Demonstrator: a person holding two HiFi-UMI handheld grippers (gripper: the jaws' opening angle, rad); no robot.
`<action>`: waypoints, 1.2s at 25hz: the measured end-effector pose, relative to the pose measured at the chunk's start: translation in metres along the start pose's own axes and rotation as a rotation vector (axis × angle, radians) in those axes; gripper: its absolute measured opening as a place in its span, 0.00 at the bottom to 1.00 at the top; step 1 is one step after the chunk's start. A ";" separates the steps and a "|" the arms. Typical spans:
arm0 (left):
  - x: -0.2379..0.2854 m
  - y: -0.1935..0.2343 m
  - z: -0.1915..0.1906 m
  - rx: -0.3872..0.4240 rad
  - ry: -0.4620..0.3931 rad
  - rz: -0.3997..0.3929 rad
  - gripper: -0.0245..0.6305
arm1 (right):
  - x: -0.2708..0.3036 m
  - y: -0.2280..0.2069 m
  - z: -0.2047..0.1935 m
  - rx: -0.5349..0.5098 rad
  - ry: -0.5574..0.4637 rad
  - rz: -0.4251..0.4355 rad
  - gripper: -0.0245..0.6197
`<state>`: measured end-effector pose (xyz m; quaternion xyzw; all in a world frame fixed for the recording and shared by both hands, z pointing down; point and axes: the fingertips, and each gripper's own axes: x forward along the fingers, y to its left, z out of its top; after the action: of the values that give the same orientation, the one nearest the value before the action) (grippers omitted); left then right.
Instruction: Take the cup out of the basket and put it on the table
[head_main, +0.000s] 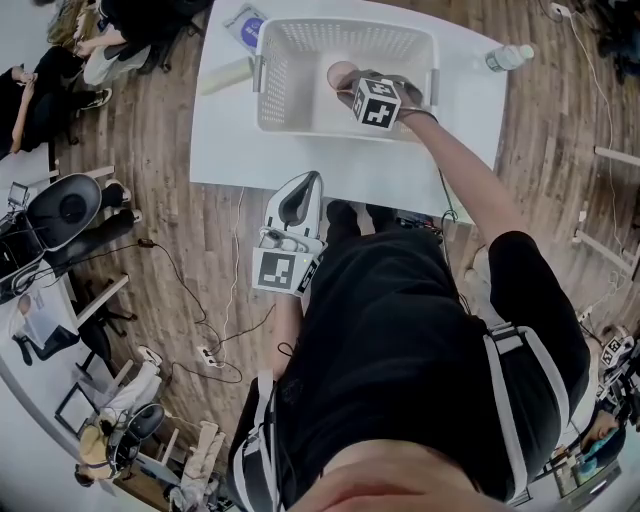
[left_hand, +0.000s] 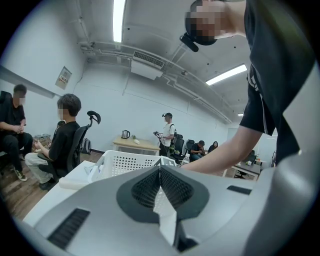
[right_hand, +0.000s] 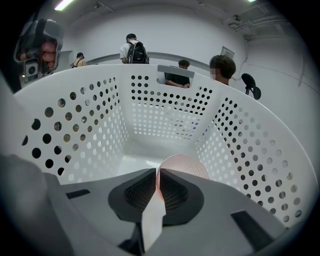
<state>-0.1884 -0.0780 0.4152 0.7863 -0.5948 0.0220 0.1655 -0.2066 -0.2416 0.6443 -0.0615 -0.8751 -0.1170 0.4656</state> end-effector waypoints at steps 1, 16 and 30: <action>0.000 0.000 0.000 0.000 0.000 0.001 0.07 | -0.001 -0.001 0.000 0.002 -0.002 -0.001 0.10; -0.005 -0.011 0.005 0.008 -0.020 -0.012 0.07 | -0.043 -0.008 0.033 -0.008 -0.078 -0.057 0.10; -0.012 -0.027 0.009 0.019 -0.046 -0.029 0.07 | -0.111 -0.001 0.063 -0.016 -0.186 -0.145 0.09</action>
<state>-0.1680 -0.0626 0.3974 0.7968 -0.5866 0.0072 0.1448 -0.1951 -0.2256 0.5181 -0.0125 -0.9157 -0.1510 0.3722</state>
